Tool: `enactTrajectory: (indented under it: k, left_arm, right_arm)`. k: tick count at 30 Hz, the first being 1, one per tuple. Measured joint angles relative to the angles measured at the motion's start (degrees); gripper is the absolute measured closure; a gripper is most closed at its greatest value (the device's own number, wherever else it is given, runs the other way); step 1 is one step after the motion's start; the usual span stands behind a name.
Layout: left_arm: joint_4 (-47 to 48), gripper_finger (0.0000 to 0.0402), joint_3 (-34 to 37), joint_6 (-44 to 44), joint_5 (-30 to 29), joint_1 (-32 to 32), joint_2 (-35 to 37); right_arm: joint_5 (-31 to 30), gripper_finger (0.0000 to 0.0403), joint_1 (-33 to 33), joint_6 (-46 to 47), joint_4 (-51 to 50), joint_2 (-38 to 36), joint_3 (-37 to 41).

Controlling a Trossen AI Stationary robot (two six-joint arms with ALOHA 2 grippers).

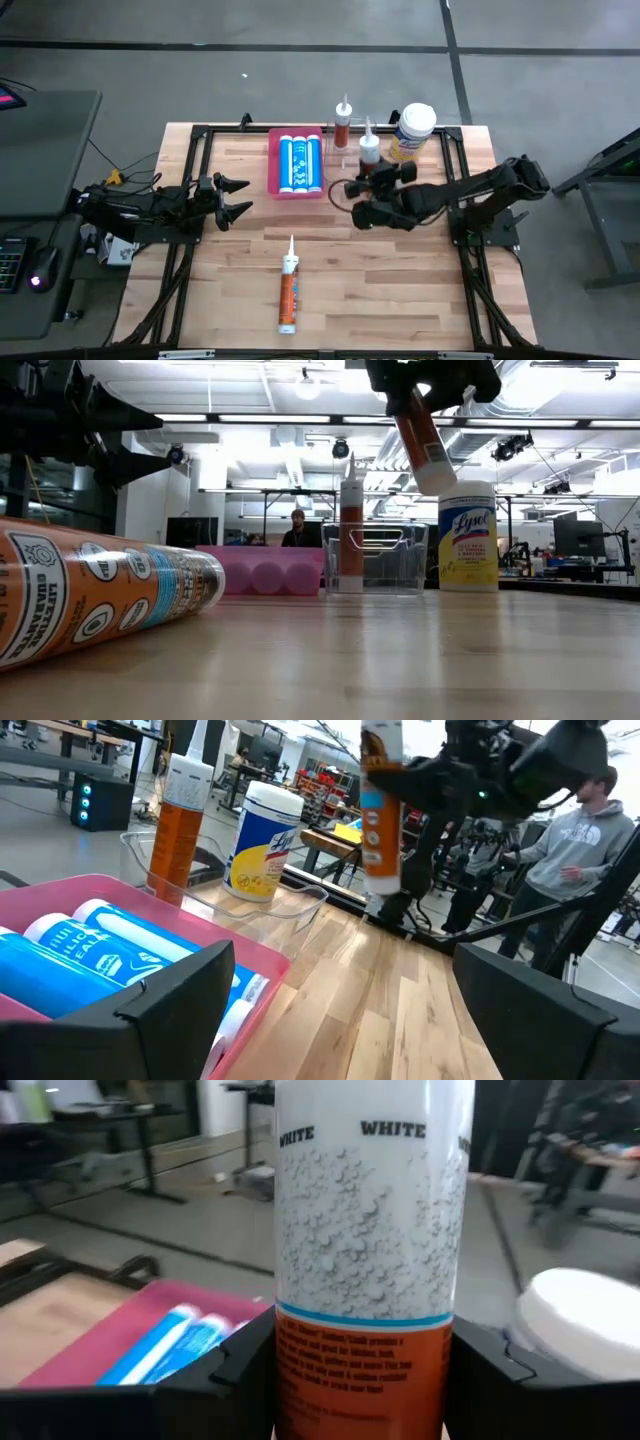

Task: Pick & place silicon tubes, Sealant and Lysol wipes
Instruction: Put the right orange sealant into the transparent bin

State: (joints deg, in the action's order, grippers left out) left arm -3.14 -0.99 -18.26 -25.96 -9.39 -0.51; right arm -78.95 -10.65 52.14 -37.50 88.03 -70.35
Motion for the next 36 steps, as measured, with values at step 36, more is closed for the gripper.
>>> enactTrajectory:
  k: [36]
  left_arm:
    - [0.0,0.0032,0.0,0.0,0.0,0.0,0.0]
  right_arm:
    - [19.4,0.0204,18.9,-43.3,47.2,-0.4,11.5]
